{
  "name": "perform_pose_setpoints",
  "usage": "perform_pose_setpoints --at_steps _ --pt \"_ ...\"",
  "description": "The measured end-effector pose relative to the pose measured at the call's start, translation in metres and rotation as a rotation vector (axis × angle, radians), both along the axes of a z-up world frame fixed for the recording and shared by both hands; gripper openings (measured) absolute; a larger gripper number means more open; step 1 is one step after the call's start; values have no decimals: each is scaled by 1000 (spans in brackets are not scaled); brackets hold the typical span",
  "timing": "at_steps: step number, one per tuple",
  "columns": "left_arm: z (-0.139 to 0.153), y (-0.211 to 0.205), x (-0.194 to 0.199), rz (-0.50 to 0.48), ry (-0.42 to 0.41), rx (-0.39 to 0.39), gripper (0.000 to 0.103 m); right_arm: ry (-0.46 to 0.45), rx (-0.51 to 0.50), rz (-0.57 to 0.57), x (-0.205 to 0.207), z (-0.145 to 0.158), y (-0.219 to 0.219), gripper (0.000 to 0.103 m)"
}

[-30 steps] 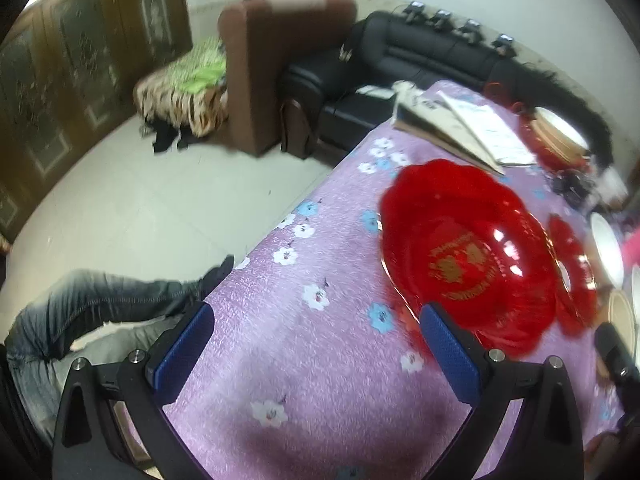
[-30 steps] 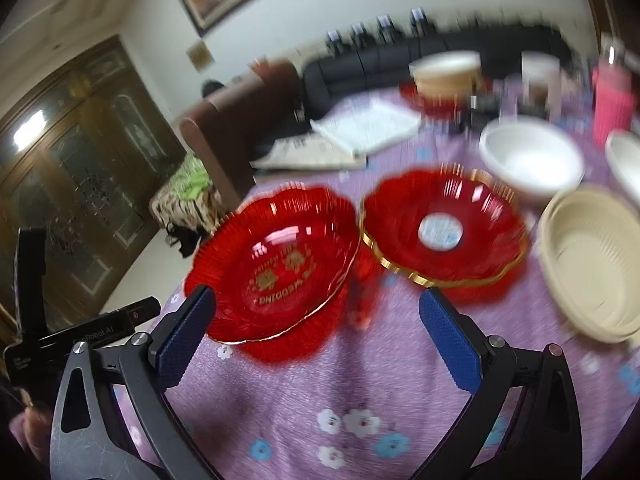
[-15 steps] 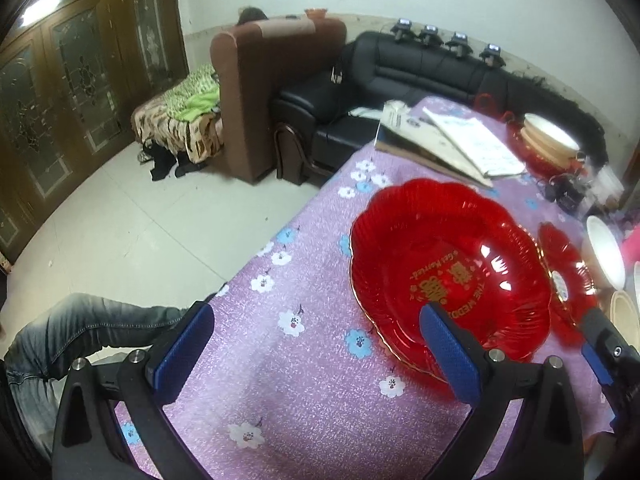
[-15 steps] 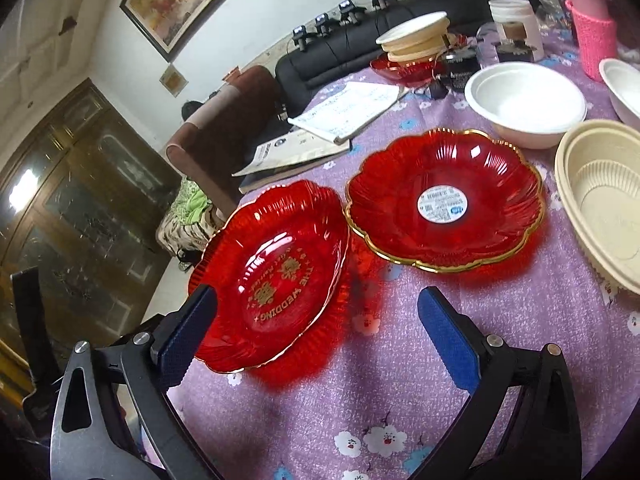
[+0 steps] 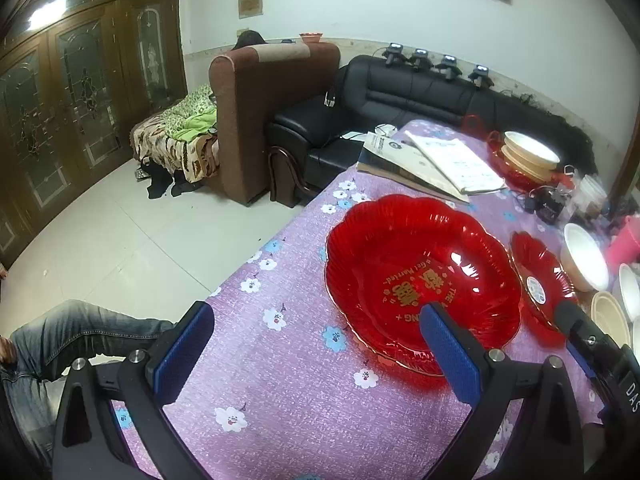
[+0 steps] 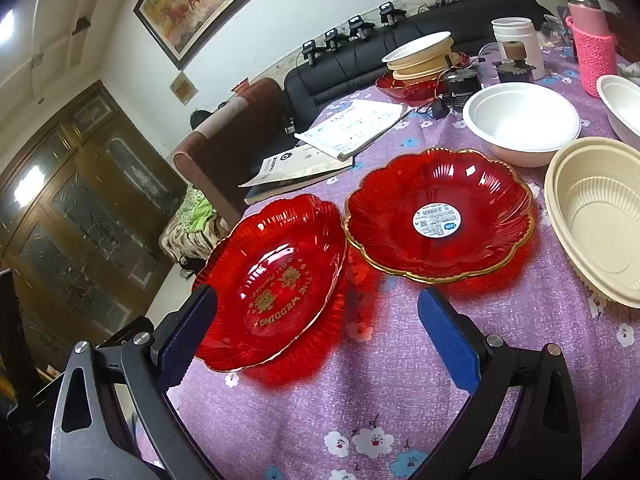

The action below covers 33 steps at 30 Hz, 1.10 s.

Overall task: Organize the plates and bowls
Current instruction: 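Move both grippers toward the two red scalloped plates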

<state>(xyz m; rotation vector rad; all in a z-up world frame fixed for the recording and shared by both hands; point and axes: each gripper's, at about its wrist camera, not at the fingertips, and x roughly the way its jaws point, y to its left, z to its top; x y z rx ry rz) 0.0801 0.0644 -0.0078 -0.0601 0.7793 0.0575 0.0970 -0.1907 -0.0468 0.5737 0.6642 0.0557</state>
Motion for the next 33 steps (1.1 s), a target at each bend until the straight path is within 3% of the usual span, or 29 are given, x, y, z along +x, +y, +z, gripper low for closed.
perform_pose_setpoints --at_steps 33 --pt "-20 -10 7 -21 54 -1 102 7 2 2 3 -9 -3 102"
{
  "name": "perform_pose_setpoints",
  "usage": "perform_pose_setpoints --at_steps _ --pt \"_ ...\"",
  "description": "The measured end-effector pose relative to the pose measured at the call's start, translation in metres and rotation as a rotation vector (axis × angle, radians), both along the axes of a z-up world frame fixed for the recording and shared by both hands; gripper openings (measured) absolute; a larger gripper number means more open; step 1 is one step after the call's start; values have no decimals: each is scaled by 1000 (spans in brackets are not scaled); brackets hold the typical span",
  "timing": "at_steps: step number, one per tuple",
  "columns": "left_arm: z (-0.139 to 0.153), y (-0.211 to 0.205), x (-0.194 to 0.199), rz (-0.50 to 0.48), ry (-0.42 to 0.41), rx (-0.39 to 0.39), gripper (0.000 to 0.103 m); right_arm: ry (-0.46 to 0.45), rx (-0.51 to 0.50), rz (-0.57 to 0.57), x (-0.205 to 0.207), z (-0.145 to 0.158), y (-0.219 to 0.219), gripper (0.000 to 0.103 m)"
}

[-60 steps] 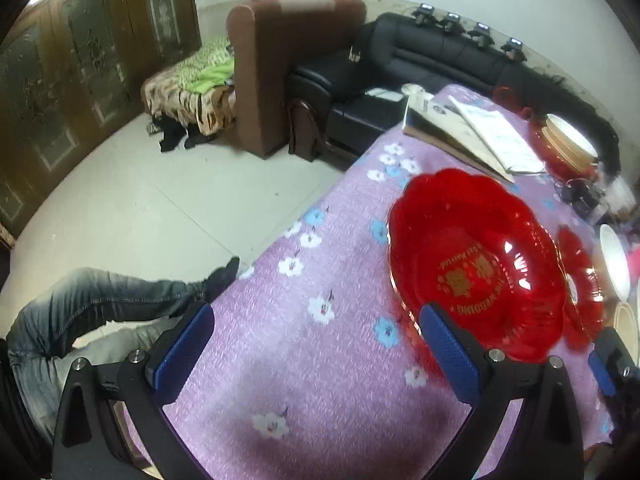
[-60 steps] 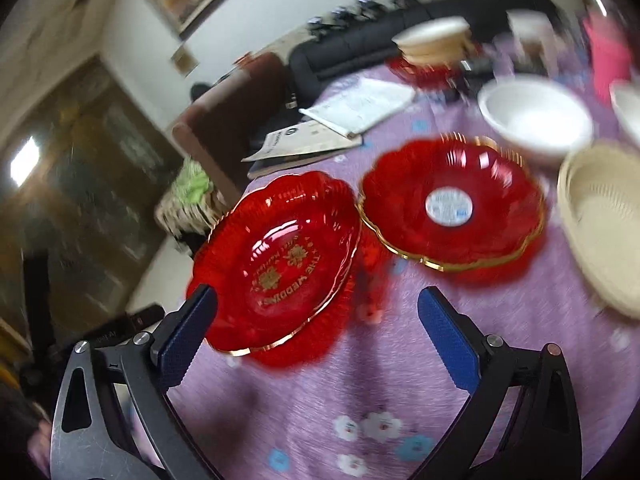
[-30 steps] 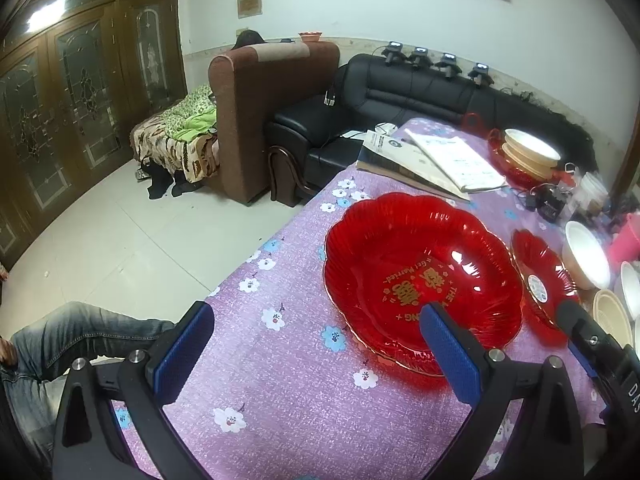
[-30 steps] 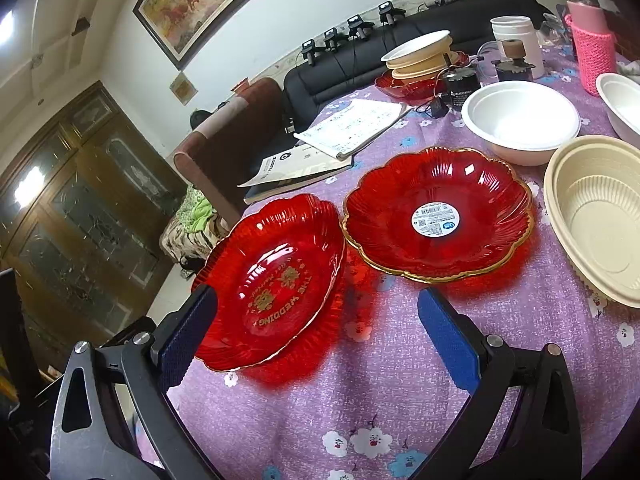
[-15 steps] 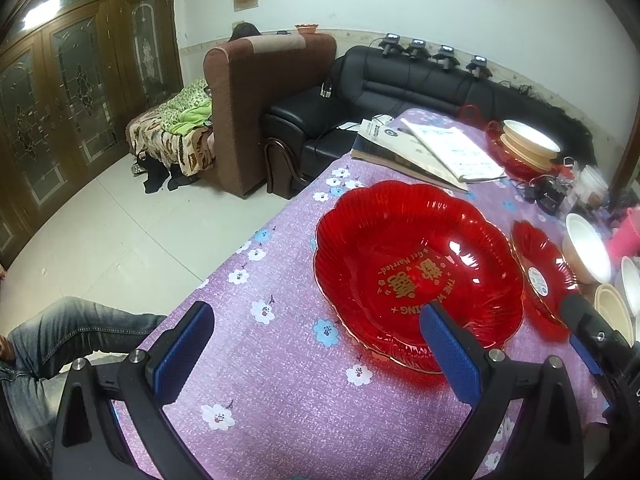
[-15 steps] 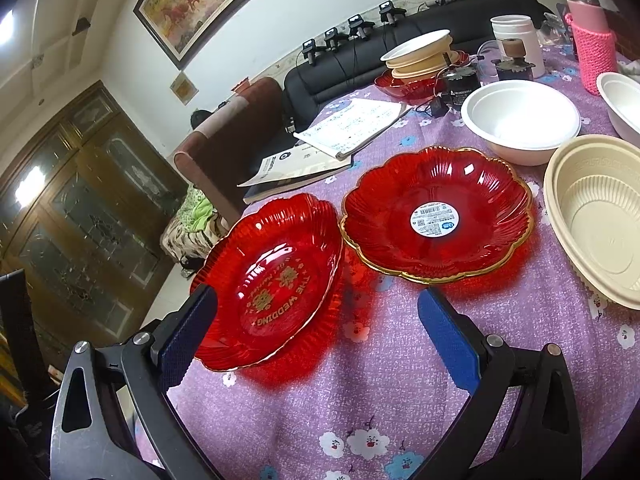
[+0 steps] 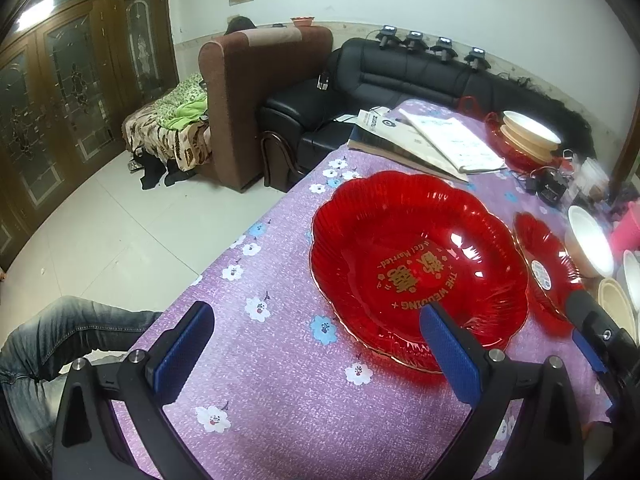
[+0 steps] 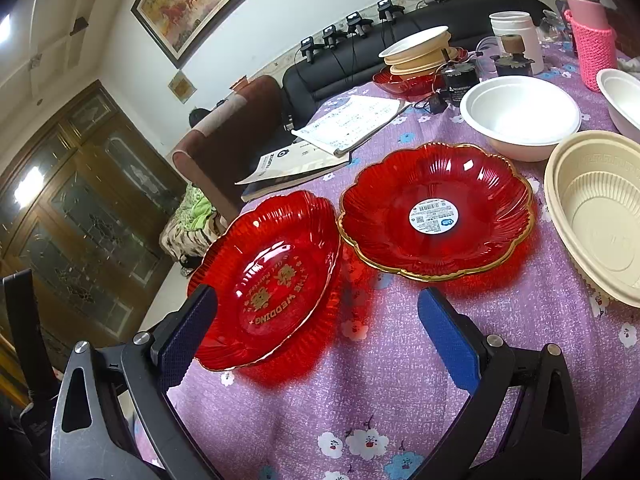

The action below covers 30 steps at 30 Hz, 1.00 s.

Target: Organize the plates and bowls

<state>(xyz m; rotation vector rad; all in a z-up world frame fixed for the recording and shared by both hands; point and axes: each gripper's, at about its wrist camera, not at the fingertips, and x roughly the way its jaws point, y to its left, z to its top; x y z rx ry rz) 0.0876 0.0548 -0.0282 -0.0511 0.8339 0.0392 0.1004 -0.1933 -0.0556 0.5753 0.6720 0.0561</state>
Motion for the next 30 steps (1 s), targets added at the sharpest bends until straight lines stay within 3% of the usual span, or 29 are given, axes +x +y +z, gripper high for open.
perform_pose_setpoints --at_steps 9,13,17,23,25,29,30 --pt "-4 1 9 -9 27 -3 102 11 12 2 1 -1 0 102" --pt "-13 1 32 -12 99 10 102 47 50 4 8 -3 3 102" --pt "-27 1 55 4 188 27 102 94 27 -8 18 -4 10 102" --pt "-45 -1 70 7 280 -4 102 180 95 -9 41 -17 12 100" --pt "-51 -2 73 9 307 -12 102 211 123 5 48 -25 14 91" --pt "-58 -7 75 -11 331 -14 89 284 213 39 58 -49 11 68" --pt "-57 -8 74 -13 318 -14 85 260 206 23 57 -48 8 61"
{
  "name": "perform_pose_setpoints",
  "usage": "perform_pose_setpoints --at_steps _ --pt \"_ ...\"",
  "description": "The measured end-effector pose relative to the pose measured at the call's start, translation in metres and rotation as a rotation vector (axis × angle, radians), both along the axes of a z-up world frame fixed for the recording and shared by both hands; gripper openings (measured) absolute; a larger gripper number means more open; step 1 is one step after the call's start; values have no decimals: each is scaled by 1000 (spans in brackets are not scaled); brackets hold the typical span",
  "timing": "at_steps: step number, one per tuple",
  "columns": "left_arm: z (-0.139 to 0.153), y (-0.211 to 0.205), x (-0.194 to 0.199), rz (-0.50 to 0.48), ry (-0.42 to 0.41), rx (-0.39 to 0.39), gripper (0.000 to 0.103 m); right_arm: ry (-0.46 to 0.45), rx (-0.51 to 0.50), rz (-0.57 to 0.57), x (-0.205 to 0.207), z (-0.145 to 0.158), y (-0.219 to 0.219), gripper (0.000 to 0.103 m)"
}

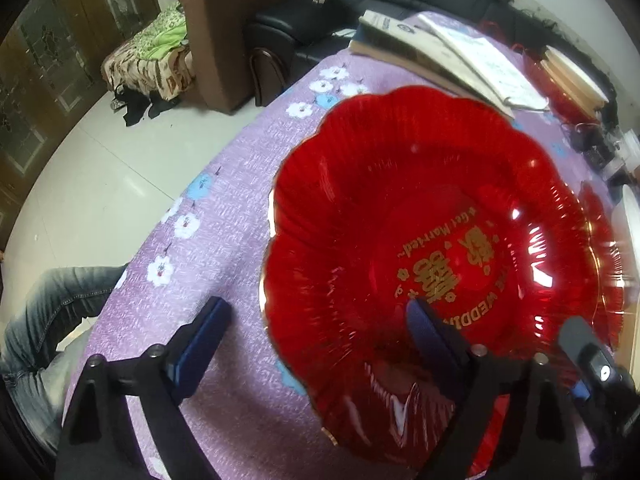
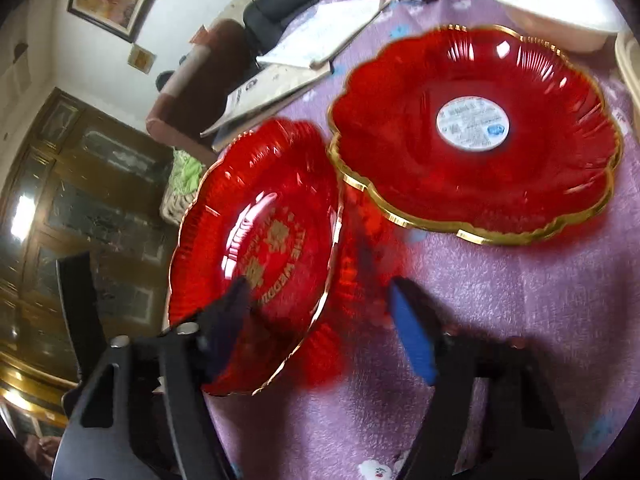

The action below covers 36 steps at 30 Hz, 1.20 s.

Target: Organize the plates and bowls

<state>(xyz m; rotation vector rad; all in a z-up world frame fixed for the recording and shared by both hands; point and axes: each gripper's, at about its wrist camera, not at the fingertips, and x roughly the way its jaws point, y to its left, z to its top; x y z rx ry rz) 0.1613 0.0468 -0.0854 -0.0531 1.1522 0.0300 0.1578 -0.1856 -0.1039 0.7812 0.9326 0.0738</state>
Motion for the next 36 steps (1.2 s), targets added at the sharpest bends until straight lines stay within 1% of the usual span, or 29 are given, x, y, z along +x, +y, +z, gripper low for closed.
perform_pose_setpoints --at_steps 1,2,3,4,5,6,8,9,10,12,14,16,20,25,29,34,36 --pt "2 -1 -1 -2 -12 0 76 1 -1 1 1 0 -1 49" --pt "4 -1 -2 -4 -19 0 68 4 8 8 3 -3 -2 43" --pt "5 -2 -3 -8 -24 -3 63 9 27 19 5 -7 -3 37" --pt "7 -3 -4 -12 -30 -6 53 -3 23 19 5 -8 -3 32" --pt "8 -5 -5 -18 -36 -4 45 -3 14 23 6 -8 -3 31" --pt "9 -6 -7 -22 -41 -1 42 -8 6 33 7 -8 -1 29" --pt "11 -7 -7 -16 -58 18 35 -13 24 45 10 -10 -1 23" --pt "12 -6 -9 -13 -68 24 33 -18 23 53 10 -9 1 19" --pt "12 -4 -7 -12 -73 25 31 -24 3 59 11 -8 3 19" --pt "10 -1 -7 -11 -69 16 30 -36 -69 64 9 -2 11 19" --pt "11 4 -10 -12 -71 21 30 -40 -102 76 8 1 15 19" --pt "13 8 -14 -5 -66 29 30 -34 -113 87 7 3 18 19" --pt "20 21 -32 -7 -72 41 30 -32 -134 133 -4 10 32 19" --pt "28 44 -71 -2 -77 76 31 -28 -130 202 -27 13 54 19" --pt "27 64 -103 17 -65 96 31 -23 -127 258 -49 12 76 19" --pt "20 80 -125 44 -36 93 31 -5 -123 319 -66 7 97 19" --pt "16 85 -128 55 -27 66 32 -7 -133 331 -70 4 103 20"
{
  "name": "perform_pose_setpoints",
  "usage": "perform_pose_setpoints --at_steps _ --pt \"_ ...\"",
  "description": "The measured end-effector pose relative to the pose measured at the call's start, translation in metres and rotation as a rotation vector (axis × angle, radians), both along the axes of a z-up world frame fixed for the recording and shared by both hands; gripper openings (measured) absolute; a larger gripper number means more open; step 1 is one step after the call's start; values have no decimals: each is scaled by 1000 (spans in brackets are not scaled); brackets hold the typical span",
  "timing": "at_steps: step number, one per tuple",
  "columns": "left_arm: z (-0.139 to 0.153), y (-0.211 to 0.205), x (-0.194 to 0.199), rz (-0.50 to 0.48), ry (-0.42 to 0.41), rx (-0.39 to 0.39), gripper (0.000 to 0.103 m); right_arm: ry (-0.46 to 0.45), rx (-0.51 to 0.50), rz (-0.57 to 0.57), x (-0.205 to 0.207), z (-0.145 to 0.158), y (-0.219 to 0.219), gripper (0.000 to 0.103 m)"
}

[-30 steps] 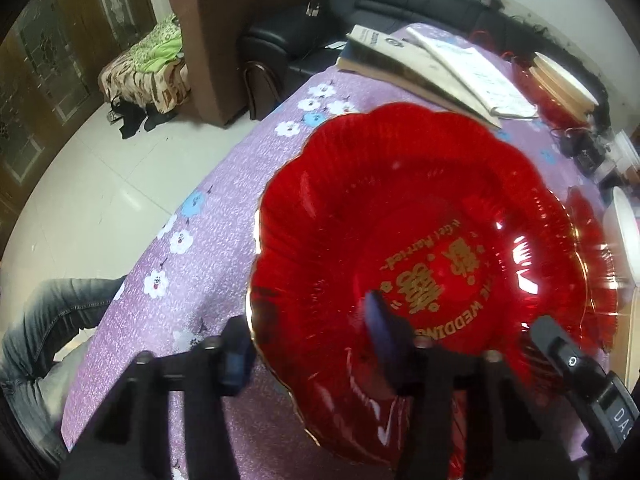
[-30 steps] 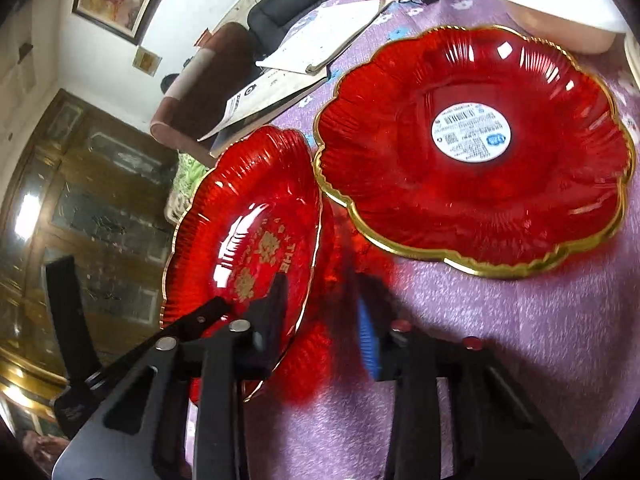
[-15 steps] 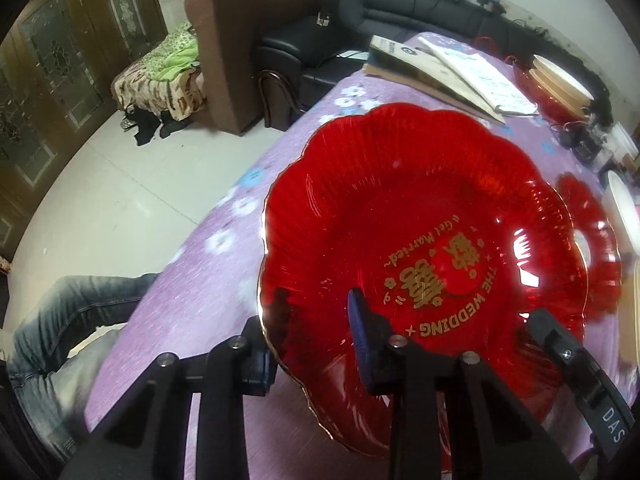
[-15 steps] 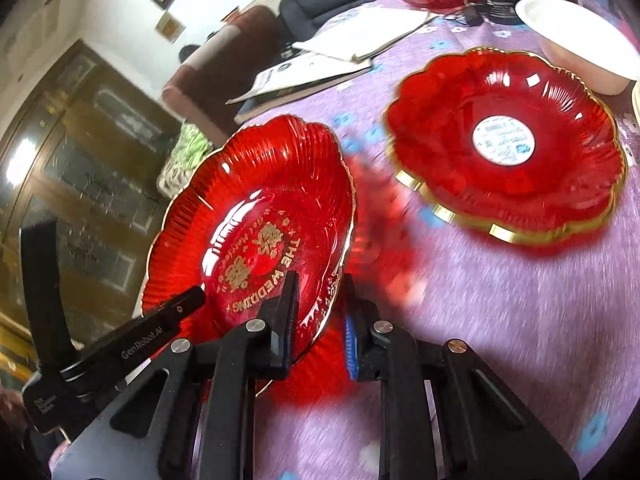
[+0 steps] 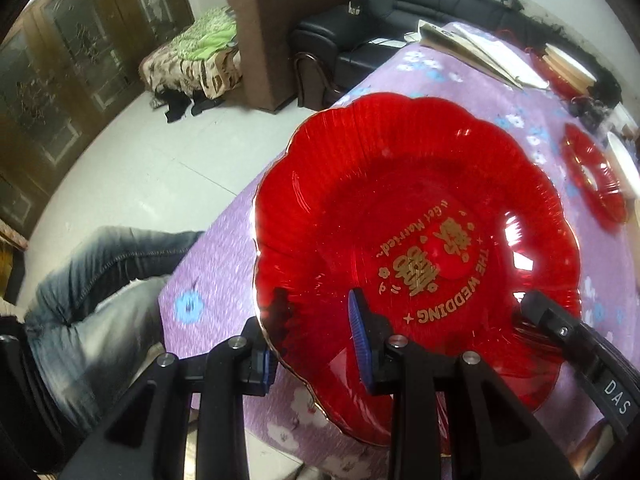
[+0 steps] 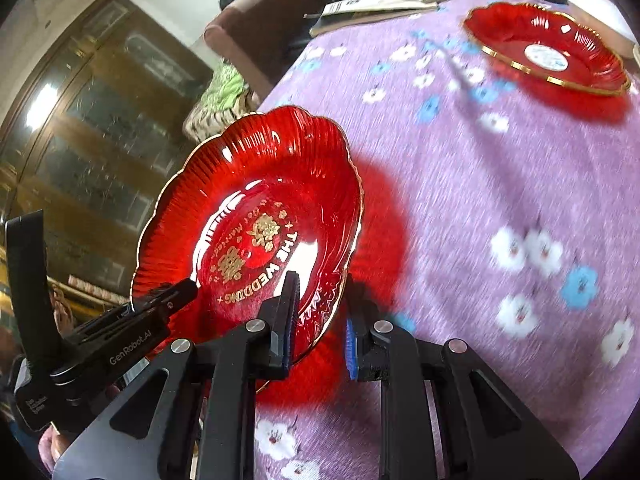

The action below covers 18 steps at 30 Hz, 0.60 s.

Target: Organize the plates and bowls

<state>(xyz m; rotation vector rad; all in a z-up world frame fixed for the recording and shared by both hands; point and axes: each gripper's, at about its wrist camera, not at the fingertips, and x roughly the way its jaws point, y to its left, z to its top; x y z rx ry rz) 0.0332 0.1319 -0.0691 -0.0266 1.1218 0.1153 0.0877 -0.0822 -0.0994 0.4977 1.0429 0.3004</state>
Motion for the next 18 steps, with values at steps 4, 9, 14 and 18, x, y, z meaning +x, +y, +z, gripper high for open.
perform_pose_setpoints --at_steps 4,9,14,18 --pt "3 6 -11 17 -7 -17 44 29 63 24 -2 2 -7 27" --pt "17 22 -50 35 -85 -21 77 -28 103 21 -22 14 -38 31" --pt "52 24 -73 55 -193 -6 80 -165 69 -113 -43 37 -105 49" --pt "93 -2 -65 -8 -304 -42 80 -180 132 -259 -46 40 -162 51"
